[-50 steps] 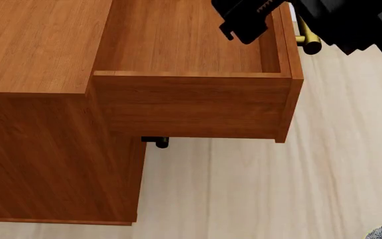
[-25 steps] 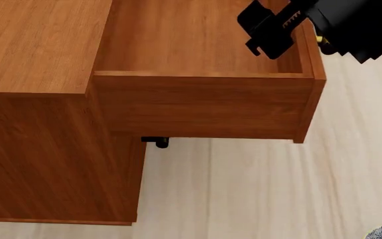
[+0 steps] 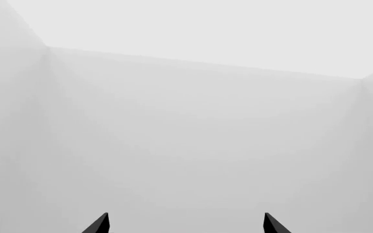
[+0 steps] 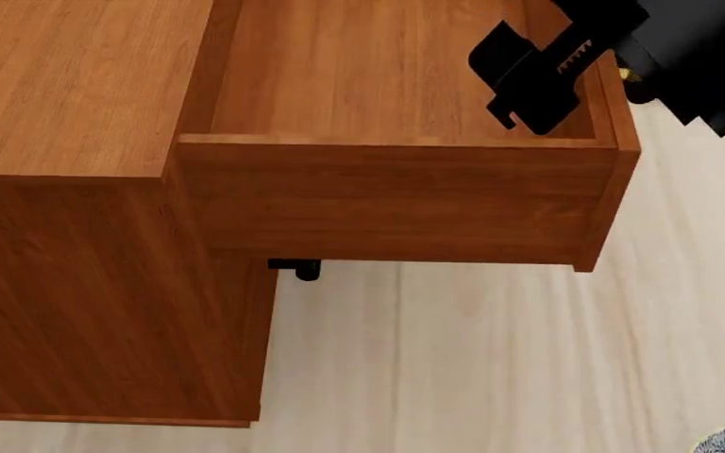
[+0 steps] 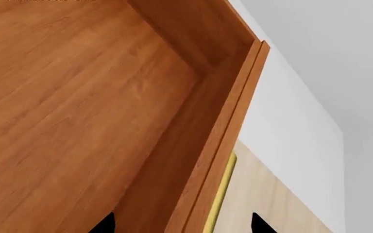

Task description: Close the bottom drawer of the cabinet and open the top drawer.

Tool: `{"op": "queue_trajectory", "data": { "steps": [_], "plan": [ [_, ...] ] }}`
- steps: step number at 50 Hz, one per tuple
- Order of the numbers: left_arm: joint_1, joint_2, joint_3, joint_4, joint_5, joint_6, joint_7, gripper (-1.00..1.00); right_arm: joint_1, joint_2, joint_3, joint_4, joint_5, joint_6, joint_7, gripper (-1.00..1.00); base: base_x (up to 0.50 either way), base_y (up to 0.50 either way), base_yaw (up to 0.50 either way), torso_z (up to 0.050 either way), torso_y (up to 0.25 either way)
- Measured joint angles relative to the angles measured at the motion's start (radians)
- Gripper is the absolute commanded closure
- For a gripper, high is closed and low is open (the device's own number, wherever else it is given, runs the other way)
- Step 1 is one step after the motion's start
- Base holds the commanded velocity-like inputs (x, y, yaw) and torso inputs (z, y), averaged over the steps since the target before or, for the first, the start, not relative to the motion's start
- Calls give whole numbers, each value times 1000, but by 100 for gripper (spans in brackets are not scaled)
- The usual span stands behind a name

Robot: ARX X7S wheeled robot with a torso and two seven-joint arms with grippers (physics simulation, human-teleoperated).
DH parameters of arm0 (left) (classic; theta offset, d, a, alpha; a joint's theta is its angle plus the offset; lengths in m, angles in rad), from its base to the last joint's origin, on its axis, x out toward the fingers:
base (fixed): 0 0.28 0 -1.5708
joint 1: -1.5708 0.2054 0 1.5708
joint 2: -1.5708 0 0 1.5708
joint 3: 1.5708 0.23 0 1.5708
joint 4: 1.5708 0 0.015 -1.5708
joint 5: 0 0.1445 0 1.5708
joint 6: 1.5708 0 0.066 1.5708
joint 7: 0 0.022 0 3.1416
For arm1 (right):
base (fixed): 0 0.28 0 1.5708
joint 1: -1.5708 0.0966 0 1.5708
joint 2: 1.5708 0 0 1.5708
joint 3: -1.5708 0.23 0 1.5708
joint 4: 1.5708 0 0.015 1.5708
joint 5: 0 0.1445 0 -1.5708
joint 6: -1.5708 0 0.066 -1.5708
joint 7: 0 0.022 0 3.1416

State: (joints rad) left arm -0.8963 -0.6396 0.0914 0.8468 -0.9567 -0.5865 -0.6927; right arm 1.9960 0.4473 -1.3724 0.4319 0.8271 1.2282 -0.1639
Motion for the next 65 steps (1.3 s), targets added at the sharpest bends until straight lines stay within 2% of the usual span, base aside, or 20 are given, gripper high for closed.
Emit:
{"op": "queue_trajectory", "data": {
  "steps": [39, 65],
  "plan": [
    [-38, 2, 18, 5, -26, -14, -23, -100, 112, 51, 3, -38, 85, 83, -44, -100, -3, -5, -9, 1, 6],
    [-61, -5, 14, 11, -50, -17, -38, -100, 253, 101, 1, -9, -32, 111, 14, -100, 0, 0, 0, 0, 0]
  ]
}}
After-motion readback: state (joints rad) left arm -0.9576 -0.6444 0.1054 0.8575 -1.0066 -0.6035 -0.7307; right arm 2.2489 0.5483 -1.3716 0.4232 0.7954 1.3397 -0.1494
